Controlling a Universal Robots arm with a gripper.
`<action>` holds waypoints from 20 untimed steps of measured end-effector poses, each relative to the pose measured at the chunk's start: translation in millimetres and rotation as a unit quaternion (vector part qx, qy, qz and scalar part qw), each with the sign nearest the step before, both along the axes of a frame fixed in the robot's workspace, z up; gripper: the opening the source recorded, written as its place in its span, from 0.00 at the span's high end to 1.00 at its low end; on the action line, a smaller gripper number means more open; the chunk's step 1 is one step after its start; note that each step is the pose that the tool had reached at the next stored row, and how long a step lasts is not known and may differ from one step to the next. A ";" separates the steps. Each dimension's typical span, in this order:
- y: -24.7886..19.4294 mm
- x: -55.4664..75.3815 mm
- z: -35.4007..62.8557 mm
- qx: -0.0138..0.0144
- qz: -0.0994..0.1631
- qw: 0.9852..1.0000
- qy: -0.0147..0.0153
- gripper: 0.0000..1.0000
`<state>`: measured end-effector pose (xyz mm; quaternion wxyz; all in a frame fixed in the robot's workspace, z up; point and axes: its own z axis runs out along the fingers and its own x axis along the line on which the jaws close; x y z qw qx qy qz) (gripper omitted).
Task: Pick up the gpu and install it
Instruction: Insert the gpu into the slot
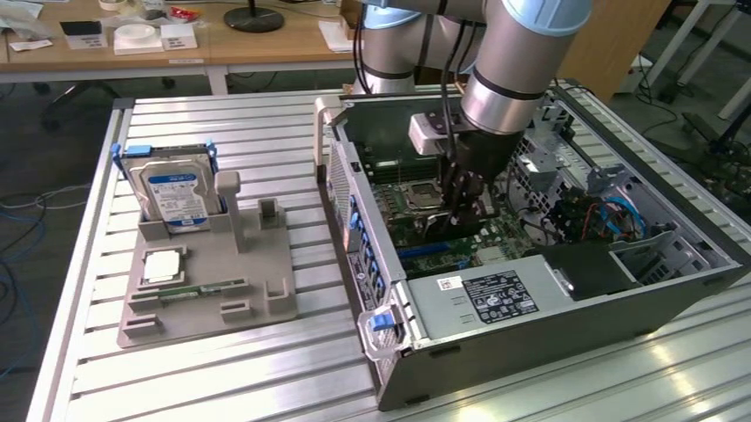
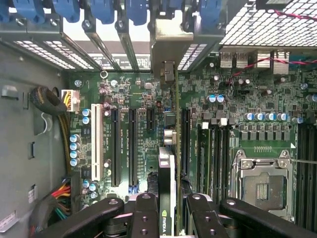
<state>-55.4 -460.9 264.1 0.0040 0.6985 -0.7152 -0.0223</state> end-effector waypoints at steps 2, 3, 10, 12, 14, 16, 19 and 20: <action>0.0 -1.1 -0.3 0.000 0.000 1.000 0.000 0.74; 0.0 -1.2 -0.5 0.000 0.000 1.000 0.000 0.74; 0.1 -2.8 -3.3 0.000 0.000 1.000 0.000 0.74; 0.1 -3.8 -3.7 0.000 0.000 1.000 0.000 0.74; 0.2 -4.6 -4.3 -0.001 0.000 1.000 0.000 0.74; 0.3 -5.6 -4.9 0.000 0.000 1.000 0.000 0.74; 0.4 -6.6 -5.3 -0.001 0.000 1.000 0.000 0.74; 0.5 -6.6 -5.3 -0.001 0.000 1.000 0.000 0.74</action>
